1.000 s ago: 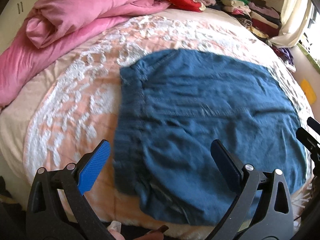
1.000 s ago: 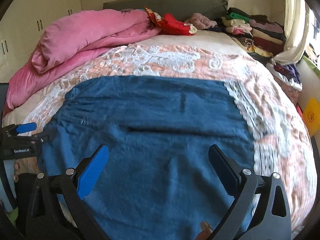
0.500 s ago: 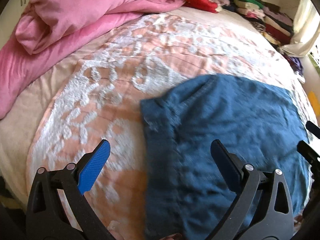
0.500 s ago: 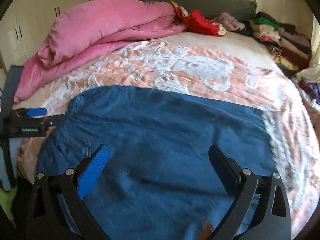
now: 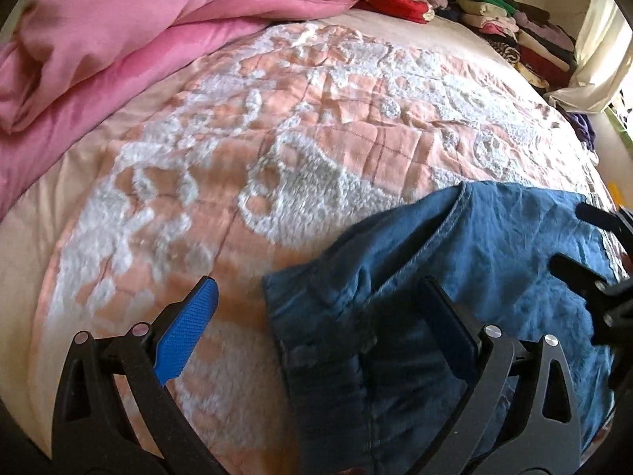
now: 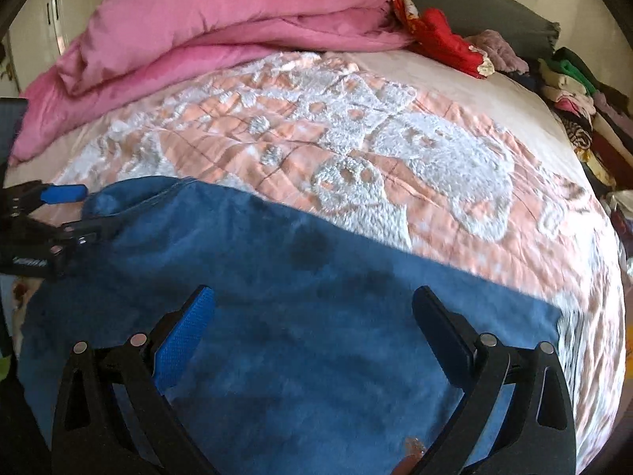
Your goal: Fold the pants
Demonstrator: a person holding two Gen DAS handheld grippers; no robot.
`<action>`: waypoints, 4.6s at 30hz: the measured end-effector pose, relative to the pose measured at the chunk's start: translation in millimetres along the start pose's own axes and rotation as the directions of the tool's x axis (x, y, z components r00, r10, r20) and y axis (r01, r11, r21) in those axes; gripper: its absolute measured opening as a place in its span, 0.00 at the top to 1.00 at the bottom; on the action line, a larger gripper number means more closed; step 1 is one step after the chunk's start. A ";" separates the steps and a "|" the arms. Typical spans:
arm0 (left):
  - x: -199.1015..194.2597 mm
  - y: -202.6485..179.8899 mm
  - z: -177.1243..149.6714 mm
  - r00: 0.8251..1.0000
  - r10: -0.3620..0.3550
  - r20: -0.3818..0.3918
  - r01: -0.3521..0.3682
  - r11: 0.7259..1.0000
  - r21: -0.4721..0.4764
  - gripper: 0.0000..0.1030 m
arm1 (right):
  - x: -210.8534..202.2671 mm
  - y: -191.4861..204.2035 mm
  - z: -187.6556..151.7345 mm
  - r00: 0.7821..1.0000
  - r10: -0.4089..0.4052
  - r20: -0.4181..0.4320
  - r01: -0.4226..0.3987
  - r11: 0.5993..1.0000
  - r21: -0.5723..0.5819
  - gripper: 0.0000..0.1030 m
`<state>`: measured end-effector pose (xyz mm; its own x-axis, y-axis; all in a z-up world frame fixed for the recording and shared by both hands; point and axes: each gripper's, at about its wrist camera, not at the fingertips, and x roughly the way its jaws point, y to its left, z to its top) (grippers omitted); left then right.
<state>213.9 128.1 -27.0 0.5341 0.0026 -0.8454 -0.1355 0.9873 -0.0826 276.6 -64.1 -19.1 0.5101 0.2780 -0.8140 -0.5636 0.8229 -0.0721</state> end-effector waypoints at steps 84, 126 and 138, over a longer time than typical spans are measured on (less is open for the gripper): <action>-113.1 -57.5 -170.2 0.989 -0.151 0.001 0.146 0.958 0.248 0.58 | -165.1 113.5 -190.8 0.916 0.372 0.149 -0.369 0.928 -0.050 0.54; -137.8 -153.8 -160.7 0.928 -0.371 -0.032 0.362 0.879 0.309 0.32 | -154.6 -64.9 -153.5 0.988 -0.013 0.156 -0.047 0.927 0.372 0.22; -79.1 -210.0 -142.4 0.886 -0.431 -0.169 0.463 0.835 0.299 0.32 | -69.4 -80.5 -96.8 1.000 -0.022 -0.018 0.027 0.936 0.350 0.22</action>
<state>81.3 -102.0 -17.9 0.3908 -0.4501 -0.8029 0.3832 0.8726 -0.3027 223.7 -197.7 -12.6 0.5104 0.2504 -0.8226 -0.2861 0.9516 0.1122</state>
